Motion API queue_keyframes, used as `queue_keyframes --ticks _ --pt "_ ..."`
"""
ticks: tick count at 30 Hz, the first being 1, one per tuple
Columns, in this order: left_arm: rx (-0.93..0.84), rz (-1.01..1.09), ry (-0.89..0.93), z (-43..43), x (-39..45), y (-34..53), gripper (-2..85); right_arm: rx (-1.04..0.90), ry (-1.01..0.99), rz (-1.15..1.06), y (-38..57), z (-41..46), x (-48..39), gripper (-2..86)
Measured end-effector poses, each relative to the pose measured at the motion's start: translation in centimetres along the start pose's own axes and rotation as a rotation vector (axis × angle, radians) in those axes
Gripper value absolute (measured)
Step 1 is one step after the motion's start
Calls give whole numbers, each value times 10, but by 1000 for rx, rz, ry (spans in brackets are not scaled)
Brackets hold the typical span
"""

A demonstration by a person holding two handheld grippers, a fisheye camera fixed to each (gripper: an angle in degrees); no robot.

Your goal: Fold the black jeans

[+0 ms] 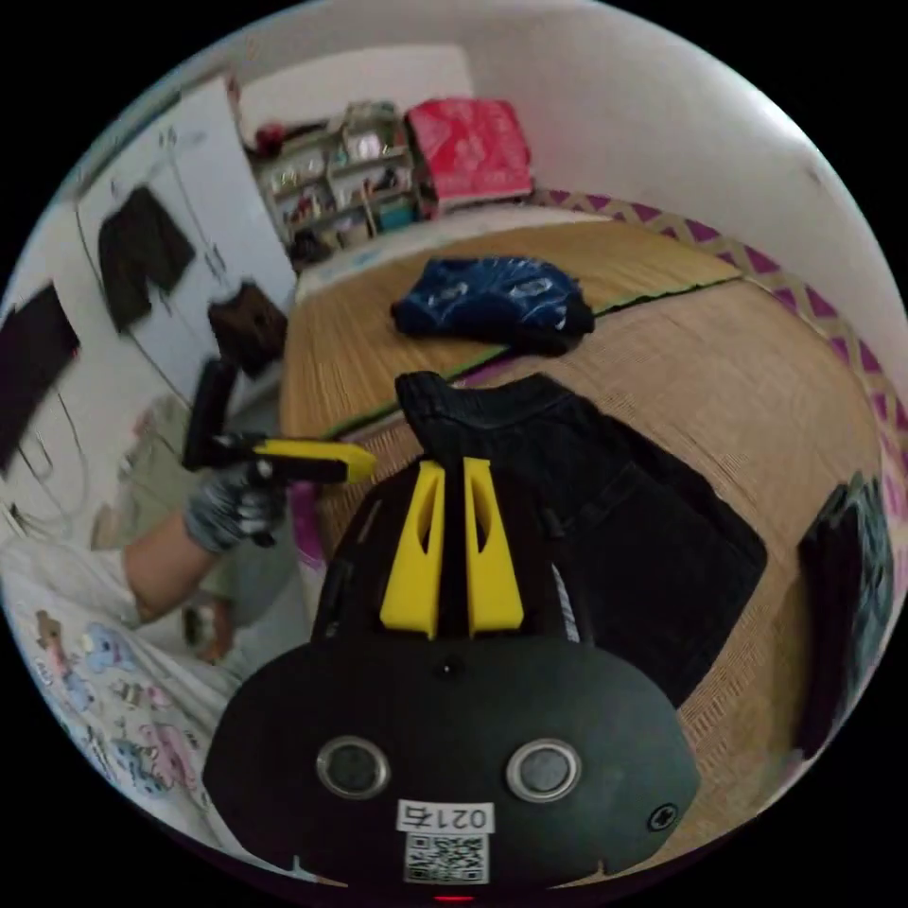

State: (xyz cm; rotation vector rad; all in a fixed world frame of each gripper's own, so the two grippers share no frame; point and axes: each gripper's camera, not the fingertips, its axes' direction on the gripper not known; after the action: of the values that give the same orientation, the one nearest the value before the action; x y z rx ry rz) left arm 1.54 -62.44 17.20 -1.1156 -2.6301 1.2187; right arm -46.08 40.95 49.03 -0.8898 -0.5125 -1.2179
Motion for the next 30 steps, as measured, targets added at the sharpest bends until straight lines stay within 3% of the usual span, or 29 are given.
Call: queue_keyframes --ticks 4,11,13,18,22,28,30 --pt "-41 17 -15 38 7 -22 84 286 -86 128 62 -131 73 21" --pt "-160 -48 48 105 3 -45 94 647 56 576 303 -348 196 15" --pt "-172 -35 42 114 8 -45 83 660 93 761 375 -366 224 13" --pt "-258 38 98 149 41 -46 38 780 -161 1293 562 -336 289 9" --pt "-268 121 -12 175 85 -51 27 794 -147 1214 572 -364 295 8" --pt "-373 203 72 245 141 -56 28 799 -53 1222 590 -430 318 9" --pt "-383 237 53 262 154 -51 31 710 -3 1266 604 -440 330 11"
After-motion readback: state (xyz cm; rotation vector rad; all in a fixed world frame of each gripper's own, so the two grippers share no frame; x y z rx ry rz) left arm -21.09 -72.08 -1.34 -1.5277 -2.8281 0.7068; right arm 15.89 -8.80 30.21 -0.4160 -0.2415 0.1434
